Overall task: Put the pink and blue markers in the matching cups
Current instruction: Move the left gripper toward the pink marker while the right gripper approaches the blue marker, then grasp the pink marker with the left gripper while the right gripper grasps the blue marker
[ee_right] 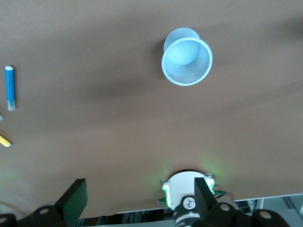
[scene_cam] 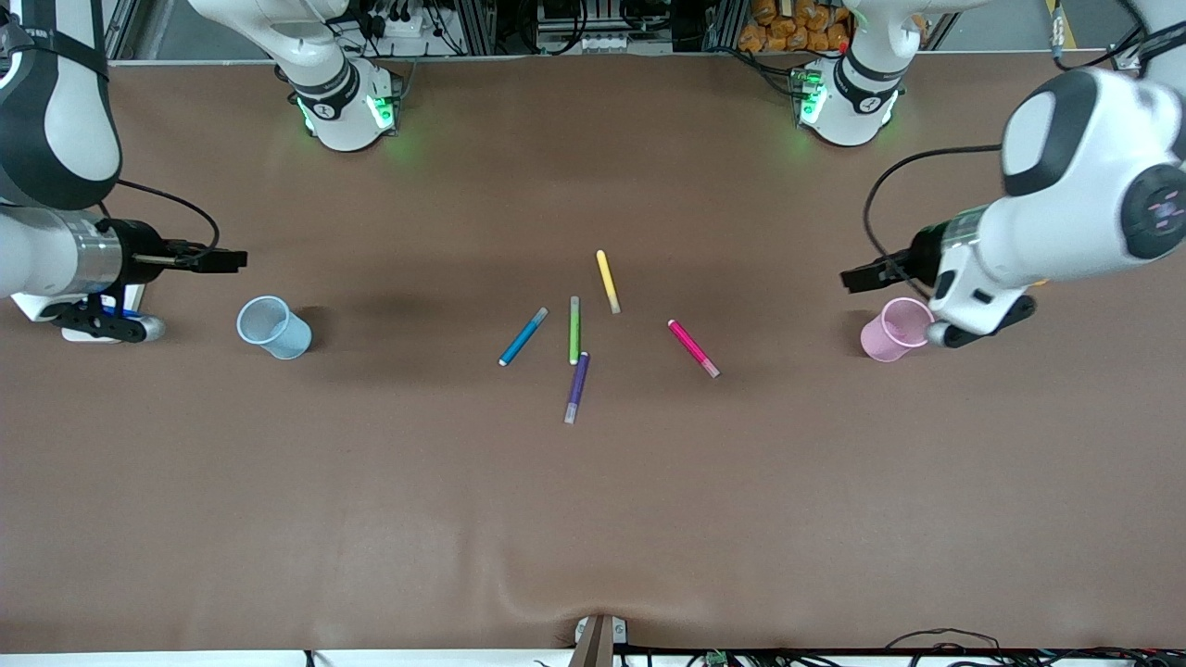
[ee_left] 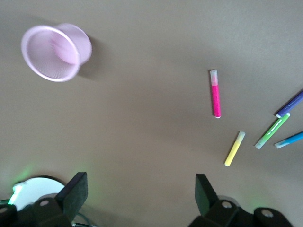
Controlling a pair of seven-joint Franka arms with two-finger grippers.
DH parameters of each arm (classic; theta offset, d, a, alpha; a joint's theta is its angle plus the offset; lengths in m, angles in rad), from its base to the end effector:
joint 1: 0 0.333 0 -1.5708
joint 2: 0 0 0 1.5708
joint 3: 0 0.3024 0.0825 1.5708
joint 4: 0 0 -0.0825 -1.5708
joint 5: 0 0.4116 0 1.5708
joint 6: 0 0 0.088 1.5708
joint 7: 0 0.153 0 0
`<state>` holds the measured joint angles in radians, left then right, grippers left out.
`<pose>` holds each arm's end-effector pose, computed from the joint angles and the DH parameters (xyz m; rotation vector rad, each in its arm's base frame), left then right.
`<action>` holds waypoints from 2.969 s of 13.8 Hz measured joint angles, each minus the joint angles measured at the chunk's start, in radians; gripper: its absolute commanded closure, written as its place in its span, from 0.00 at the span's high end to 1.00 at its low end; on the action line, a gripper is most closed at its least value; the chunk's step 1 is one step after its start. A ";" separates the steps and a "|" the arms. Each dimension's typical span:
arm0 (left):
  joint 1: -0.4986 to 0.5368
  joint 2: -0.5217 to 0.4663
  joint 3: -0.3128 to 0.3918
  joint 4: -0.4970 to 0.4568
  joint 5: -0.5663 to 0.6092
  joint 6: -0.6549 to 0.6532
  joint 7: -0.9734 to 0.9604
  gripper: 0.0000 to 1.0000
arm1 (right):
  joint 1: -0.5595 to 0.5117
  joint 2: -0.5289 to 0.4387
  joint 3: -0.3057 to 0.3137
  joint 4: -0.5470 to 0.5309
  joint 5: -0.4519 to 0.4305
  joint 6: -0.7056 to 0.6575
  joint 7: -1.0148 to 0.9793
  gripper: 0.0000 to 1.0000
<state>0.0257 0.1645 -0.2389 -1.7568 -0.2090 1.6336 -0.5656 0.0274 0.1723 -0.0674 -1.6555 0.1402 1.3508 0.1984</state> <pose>0.5688 -0.1503 0.3891 2.9189 0.5811 -0.5333 0.5610 0.0026 0.4172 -2.9395 0.3587 0.7324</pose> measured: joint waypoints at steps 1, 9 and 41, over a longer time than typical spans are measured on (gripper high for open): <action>-0.001 0.024 -0.005 -0.016 -0.034 0.020 -0.012 1.00 | 0.008 0.000 0.002 0.000 0.012 0.000 0.034 1.00; -0.067 0.206 -0.011 -0.018 -0.148 0.157 -0.184 1.00 | 0.052 0.000 0.092 -0.003 0.089 -0.001 0.399 1.00; -0.189 0.613 -0.011 0.126 -0.224 0.367 -0.434 0.86 | 0.090 0.025 0.503 -0.455 0.092 0.866 1.124 1.00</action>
<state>-0.1630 0.7777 -0.2502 -1.6312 -0.4332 2.0003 -0.9999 0.1169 0.1969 0.4353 -2.1100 0.2322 2.2165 1.3229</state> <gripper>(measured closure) 0.057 0.000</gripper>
